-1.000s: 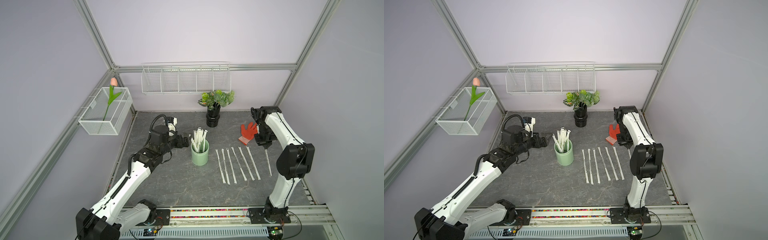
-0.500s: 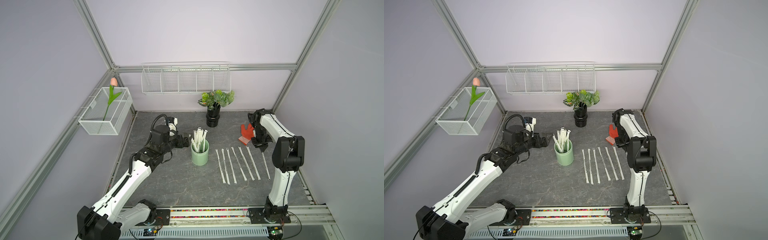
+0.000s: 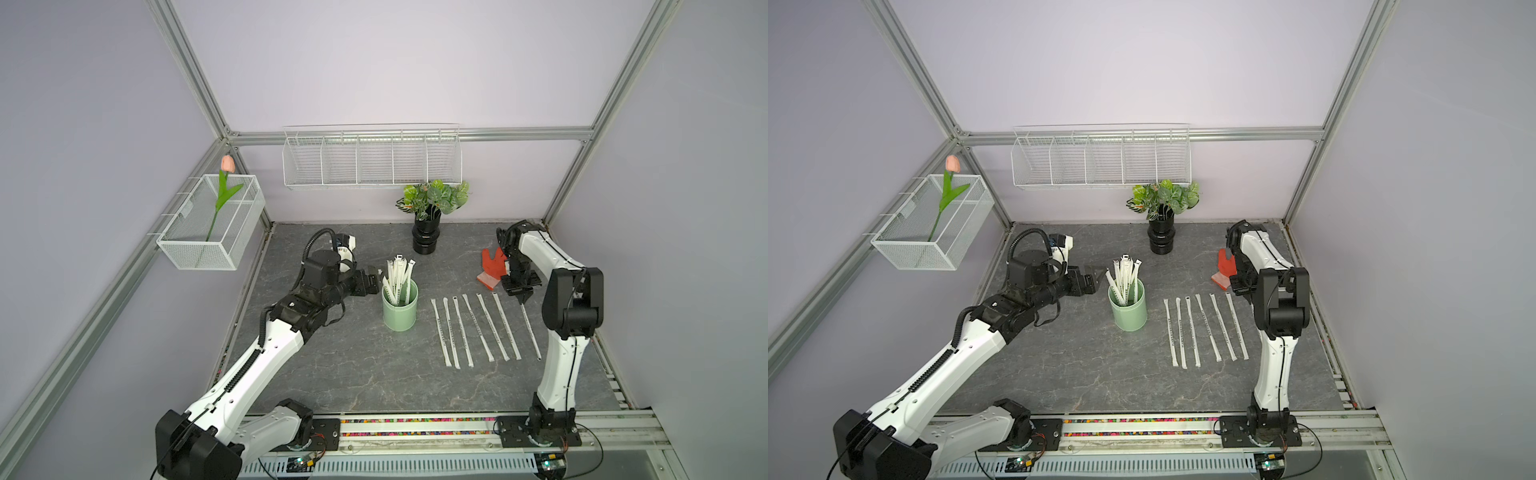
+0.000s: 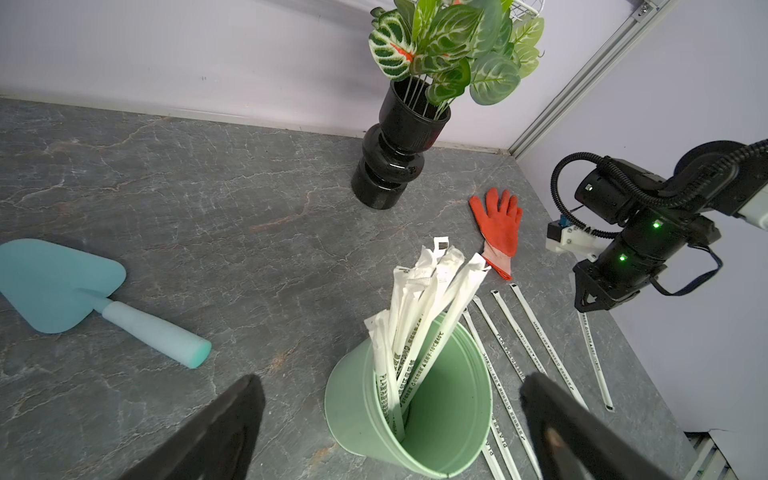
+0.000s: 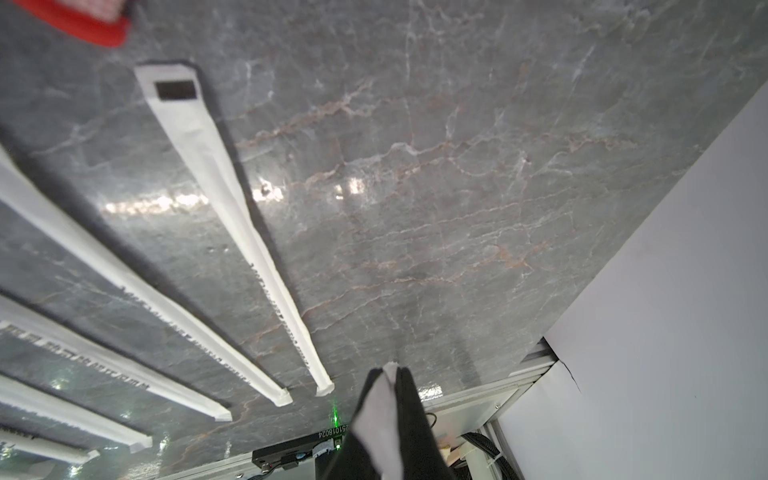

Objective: Take the straws out of the storage container
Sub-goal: Place the straw at the center of the board.

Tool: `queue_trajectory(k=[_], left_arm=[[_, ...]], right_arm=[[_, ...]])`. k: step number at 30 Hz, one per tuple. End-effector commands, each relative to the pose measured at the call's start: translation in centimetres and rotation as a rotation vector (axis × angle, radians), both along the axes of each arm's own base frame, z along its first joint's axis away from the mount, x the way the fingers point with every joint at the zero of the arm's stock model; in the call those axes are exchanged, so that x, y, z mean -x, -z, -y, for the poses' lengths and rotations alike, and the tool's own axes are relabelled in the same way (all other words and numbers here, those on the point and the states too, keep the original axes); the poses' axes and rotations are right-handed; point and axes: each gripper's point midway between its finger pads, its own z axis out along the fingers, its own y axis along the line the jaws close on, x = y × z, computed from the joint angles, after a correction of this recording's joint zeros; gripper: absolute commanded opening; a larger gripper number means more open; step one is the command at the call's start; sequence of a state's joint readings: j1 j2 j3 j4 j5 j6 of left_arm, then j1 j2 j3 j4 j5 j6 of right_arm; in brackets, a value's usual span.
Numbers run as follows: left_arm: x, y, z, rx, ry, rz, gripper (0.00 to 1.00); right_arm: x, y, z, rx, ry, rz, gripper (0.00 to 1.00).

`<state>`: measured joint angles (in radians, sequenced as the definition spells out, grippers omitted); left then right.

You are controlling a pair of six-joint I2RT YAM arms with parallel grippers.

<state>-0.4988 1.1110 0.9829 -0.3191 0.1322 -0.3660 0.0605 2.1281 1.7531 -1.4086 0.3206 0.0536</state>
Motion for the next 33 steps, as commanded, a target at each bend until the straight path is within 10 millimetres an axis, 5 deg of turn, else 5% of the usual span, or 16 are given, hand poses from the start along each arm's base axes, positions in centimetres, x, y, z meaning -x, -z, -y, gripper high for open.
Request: queue_trajectory(k=[1, 25, 33], left_arm=[[0.0, -0.5, 0.2, 0.005, 0.003, 0.011, 1.0], [-0.1, -0.2, 0.3, 0.004, 0.008, -0.001, 1.0], [0.0, -0.4, 0.2, 0.006, 0.004, 0.007, 1.0]], right_arm=[[-0.9, 1.1, -0.2, -0.024, -0.001, 0.003, 0.1], [-2.3, 3.7, -0.2, -0.034, 0.037, -0.007, 0.18], [-3.3, 0.8, -1.9, -0.108, 0.057, 0.133, 0.2]])
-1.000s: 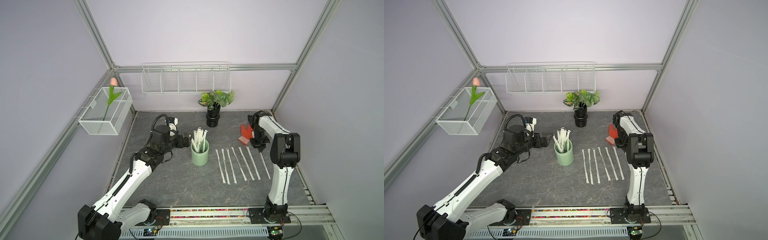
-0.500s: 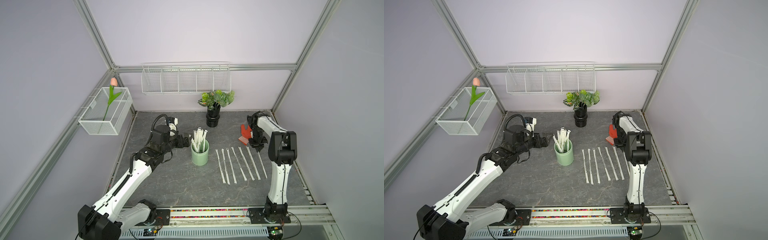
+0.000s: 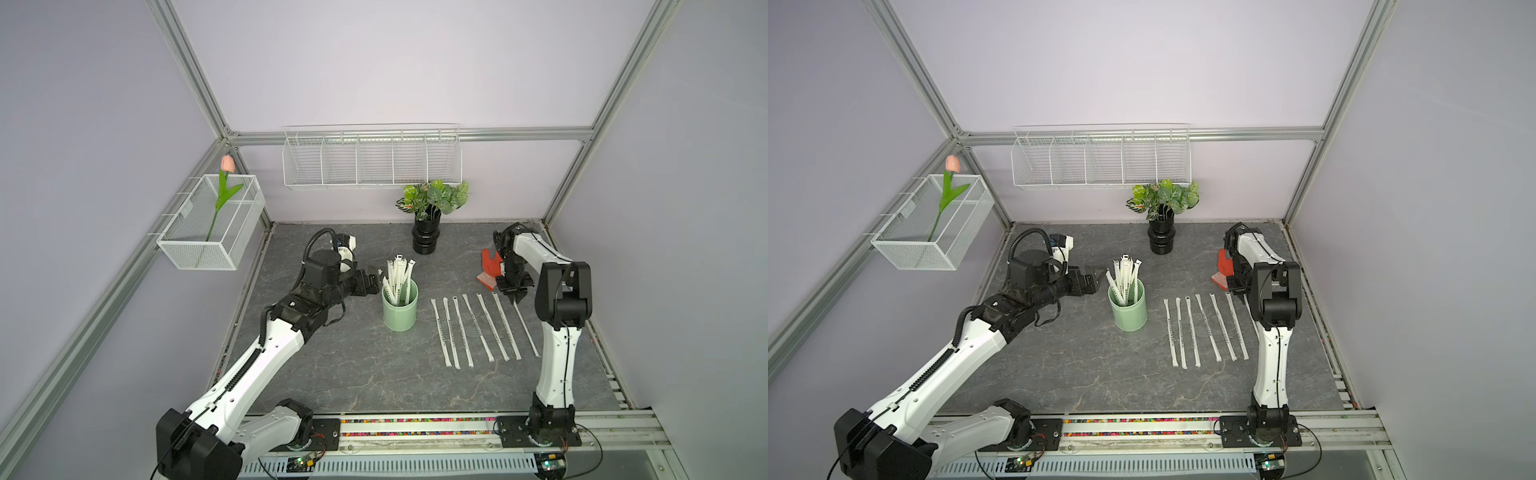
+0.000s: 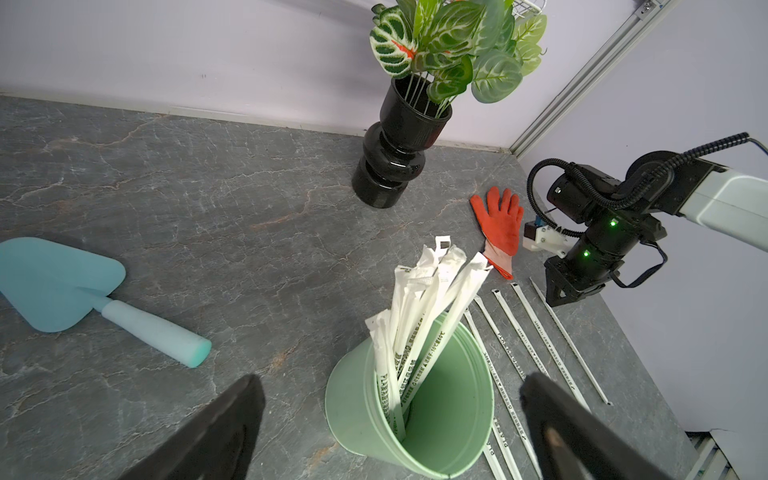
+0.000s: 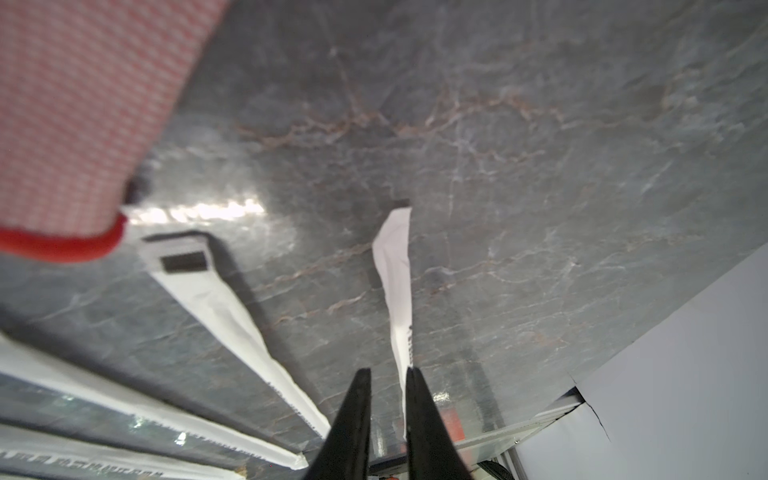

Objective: Take the straws out of the storage container
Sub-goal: Place the straw at the center of the board, then pick up the straw from the container.

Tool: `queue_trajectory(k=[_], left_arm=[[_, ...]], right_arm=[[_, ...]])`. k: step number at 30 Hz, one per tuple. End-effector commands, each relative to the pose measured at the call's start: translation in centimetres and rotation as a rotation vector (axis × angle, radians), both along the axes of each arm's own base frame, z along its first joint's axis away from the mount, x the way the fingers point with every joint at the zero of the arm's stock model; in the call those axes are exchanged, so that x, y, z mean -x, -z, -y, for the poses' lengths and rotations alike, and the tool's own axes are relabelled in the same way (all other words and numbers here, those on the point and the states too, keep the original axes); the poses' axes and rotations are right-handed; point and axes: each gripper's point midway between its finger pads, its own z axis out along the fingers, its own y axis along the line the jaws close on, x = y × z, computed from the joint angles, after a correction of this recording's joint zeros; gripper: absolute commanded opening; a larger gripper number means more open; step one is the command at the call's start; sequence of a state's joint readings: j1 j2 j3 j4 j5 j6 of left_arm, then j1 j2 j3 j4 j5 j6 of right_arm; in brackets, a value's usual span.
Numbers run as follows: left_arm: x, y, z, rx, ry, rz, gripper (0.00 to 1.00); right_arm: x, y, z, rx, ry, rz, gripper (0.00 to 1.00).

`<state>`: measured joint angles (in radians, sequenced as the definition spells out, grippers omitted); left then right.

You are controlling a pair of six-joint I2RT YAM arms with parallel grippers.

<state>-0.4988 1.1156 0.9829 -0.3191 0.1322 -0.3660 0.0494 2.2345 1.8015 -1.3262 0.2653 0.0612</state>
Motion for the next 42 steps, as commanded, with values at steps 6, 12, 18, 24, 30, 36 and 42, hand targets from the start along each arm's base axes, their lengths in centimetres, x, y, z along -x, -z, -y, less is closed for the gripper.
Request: queue_trajectory(k=[6, 12, 18, 24, 30, 36, 42], left_arm=[[0.0, -0.6, 0.1, 0.007, 0.001, 0.014, 1.0], [0.1, -1.0, -0.4, 0.001, -0.017, 0.031, 1.0], [0.2, -1.3, -0.6, 0.003, -0.025, 0.044, 1.0], [0.4, -1.6, -0.8, 0.004, -0.03, 0.054, 1.0], [0.4, -1.8, -0.8, 0.006, -0.031, 0.058, 1.0], [0.5, -1.9, -0.8, 0.008, -0.031, 0.06, 1.0], [0.4, -1.8, -0.8, 0.006, -0.028, 0.058, 1.0]], right_arm=[[-2.7, -9.9, -8.5, -0.298, -0.056, 0.457, 0.25], [-2.7, -19.1, -17.3, -0.533, -0.194, 0.796, 0.35], [-0.6, -21.1, -23.6, -0.608, -0.326, 0.798, 0.36], [1.2, -20.0, -28.9, -0.654, -0.429, 0.759, 0.36], [2.0, -18.6, -32.4, -0.677, -0.496, 0.715, 0.36], [1.8, -17.2, -33.7, -0.689, -0.502, 0.682, 0.35], [1.4, -16.2, -34.5, -0.697, -0.506, 0.659, 0.33]])
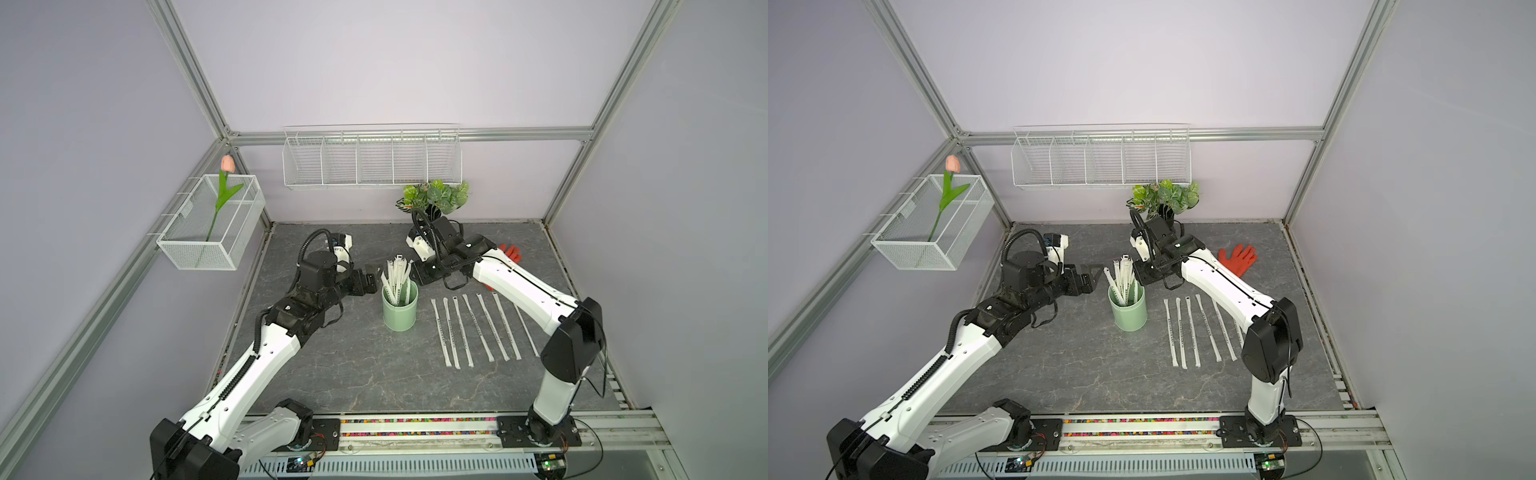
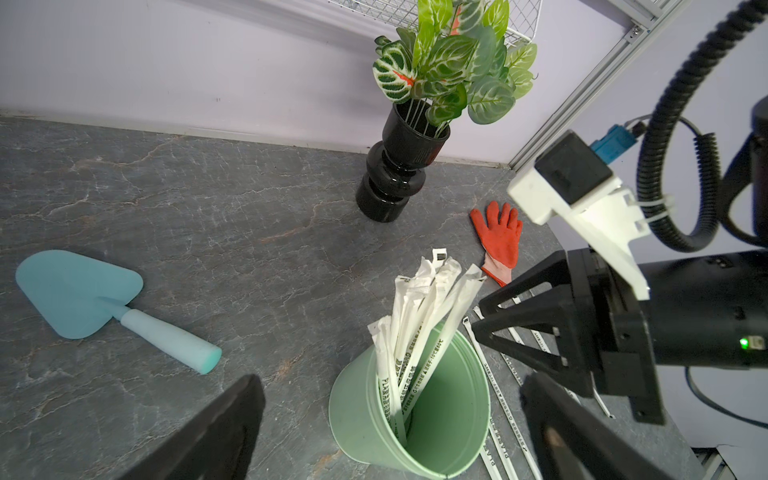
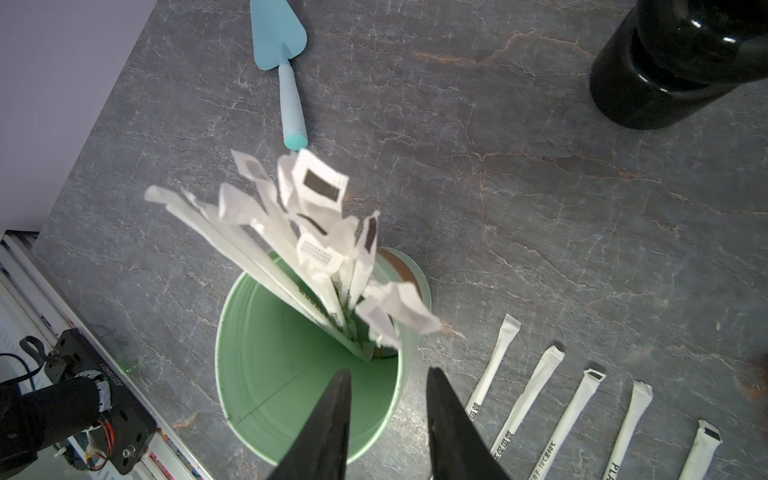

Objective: Take the straws out of the storage container
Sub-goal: Pick up the straw from the container.

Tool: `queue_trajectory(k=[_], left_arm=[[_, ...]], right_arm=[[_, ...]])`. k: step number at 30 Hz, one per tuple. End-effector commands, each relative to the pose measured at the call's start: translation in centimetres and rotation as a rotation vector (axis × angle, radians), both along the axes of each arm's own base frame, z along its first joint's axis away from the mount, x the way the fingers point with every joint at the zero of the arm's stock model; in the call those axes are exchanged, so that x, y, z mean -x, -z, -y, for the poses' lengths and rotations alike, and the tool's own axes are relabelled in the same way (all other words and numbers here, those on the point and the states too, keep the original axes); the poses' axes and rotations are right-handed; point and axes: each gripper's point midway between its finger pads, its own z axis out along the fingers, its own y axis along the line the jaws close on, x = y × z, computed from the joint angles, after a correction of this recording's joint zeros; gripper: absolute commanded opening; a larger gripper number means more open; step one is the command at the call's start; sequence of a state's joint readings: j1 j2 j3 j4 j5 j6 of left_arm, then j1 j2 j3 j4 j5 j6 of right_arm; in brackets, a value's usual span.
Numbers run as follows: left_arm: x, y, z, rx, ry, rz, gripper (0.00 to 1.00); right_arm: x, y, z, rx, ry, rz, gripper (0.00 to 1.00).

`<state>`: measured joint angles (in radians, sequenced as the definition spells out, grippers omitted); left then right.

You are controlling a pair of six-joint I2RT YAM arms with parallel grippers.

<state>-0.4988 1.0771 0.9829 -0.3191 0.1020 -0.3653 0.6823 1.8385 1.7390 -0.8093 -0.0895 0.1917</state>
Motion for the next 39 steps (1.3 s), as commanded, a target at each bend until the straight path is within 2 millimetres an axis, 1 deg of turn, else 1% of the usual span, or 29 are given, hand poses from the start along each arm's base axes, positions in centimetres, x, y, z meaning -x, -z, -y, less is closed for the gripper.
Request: queue_trajectory(k=[1, 10, 13, 20, 26, 31, 39], left_arm=[[0.2, -0.5, -0.1, 0.0, -0.002, 0.017, 1.0], [0.1, -0.3, 0.0, -0.002, 0.002, 0.014, 1.0], [0.1, -0.4, 0.1, 0.0, 0.004, 0.011, 1.0], [0.1, -0.4, 0.2, 0.003, 0.008, 0.011, 1.0], [0.2, -0.4, 0.2, 0.004, 0.01, 0.01, 1.0], [0.2, -0.4, 0.2, 0.005, 0.01, 0.011, 1.0], [0.2, -0.4, 0.2, 0.006, 0.009, 0.01, 1.0]], right_arm=[[-0.4, 0.0, -1.1, -0.03, -0.009, -0.01, 0.33], [-0.8, 0.9, -1.8, -0.026, -0.016, -0.036, 0.28], [-0.9, 1.0, -1.9, -0.022, -0.018, -0.04, 0.25], [-0.7, 0.8, -1.8, -0.023, -0.019, -0.044, 0.15], [-0.5, 0.9, -1.7, -0.013, -0.026, -0.052, 0.12], [-0.2, 0.6, -1.6, -0.01, -0.032, -0.056, 0.1], [0.8, -0.7, -1.2, -0.008, -0.044, -0.04, 0.09]])
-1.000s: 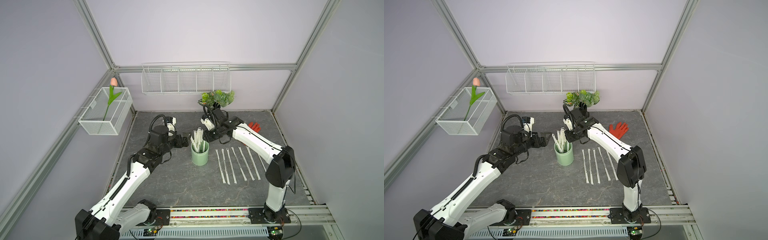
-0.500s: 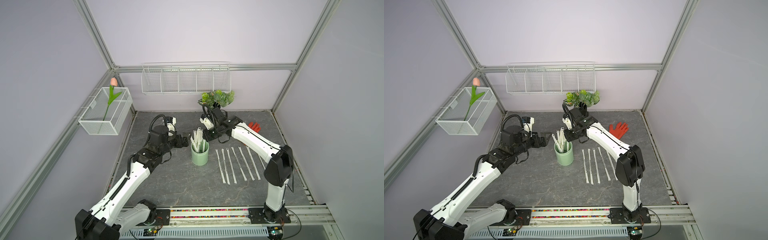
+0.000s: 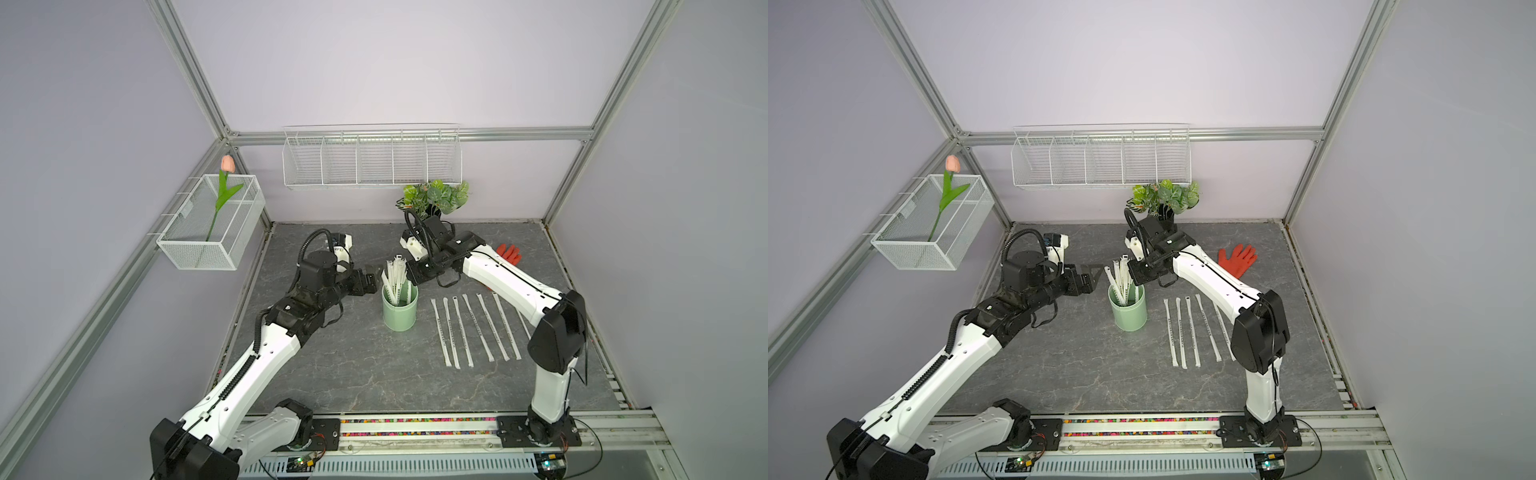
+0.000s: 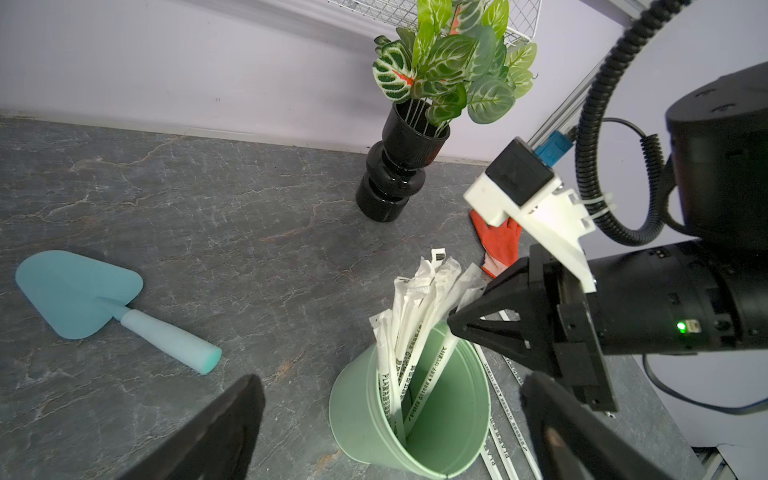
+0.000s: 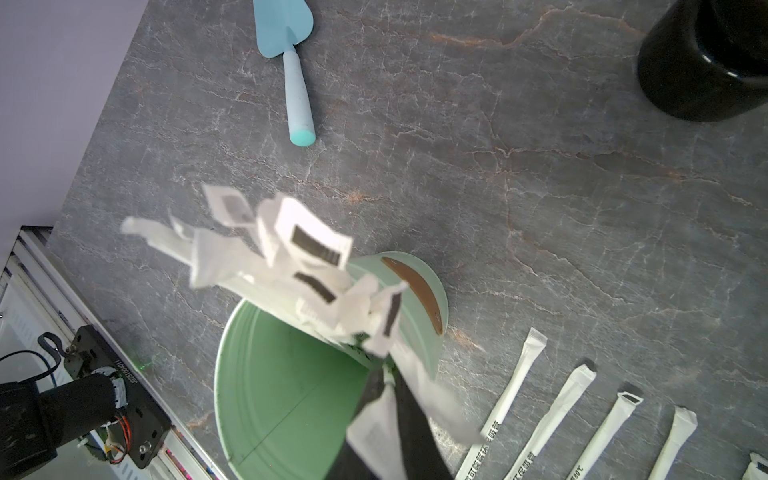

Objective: Take the straws out of the storage container
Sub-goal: Pick up the straw from the container.

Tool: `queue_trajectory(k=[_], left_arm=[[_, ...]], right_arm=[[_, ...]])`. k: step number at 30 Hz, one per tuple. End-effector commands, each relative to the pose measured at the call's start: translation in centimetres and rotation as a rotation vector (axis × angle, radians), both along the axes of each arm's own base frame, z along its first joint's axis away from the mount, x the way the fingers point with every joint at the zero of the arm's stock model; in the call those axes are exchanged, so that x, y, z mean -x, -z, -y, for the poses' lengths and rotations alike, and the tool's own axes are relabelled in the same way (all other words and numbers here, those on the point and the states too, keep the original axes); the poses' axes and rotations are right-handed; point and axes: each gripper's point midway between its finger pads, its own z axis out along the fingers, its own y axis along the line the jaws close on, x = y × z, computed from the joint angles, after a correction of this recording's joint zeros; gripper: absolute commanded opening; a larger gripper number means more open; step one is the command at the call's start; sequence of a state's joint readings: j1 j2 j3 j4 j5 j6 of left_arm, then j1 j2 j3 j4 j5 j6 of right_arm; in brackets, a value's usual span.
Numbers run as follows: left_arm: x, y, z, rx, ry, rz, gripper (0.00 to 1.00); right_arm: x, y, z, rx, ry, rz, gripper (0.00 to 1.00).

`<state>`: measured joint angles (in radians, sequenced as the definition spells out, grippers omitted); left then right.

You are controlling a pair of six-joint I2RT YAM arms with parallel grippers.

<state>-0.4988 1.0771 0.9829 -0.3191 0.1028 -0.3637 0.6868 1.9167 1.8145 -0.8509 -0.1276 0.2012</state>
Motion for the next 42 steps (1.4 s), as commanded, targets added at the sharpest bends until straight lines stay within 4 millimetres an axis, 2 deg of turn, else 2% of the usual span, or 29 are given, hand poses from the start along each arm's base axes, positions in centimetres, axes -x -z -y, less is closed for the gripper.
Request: queue_trajectory(k=[1, 9, 15, 24, 33, 38, 42], left_arm=[[0.2, -0.5, 0.2, 0.008, 0.008, 0.01, 1.0], [0.2, -0.5, 0.3, 0.009, 0.01, 0.01, 1.0], [0.1, -0.3, 0.3, 0.008, 0.009, 0.006, 1.0], [0.1, -0.2, 0.3, 0.007, 0.01, 0.002, 1.0], [0.0, -0.1, 0.4, 0.008, 0.011, 0.002, 1.0], [0.0, -0.1, 0.4, 0.009, 0.014, -0.001, 1.0], [0.0, 0.0, 0.5, 0.011, 0.015, -0.003, 1.0]], right_arm=[[1.0, -2.0, 0.2, -0.008, -0.025, 0.024, 0.09], [1.0, -3.0, 0.3, -0.012, -0.026, 0.043, 0.09], [1.0, -4.6, 0.5, -0.022, -0.03, 0.073, 0.09], [2.0, -9.9, 1.4, -0.062, -0.05, 0.144, 0.08], [4.1, -16.8, 3.0, -0.156, -0.073, 0.227, 0.08], [5.3, -19.0, 5.4, -0.171, -0.062, 0.225, 0.08], [6.0, -19.6, 7.6, -0.191, -0.044, 0.188, 0.08]])
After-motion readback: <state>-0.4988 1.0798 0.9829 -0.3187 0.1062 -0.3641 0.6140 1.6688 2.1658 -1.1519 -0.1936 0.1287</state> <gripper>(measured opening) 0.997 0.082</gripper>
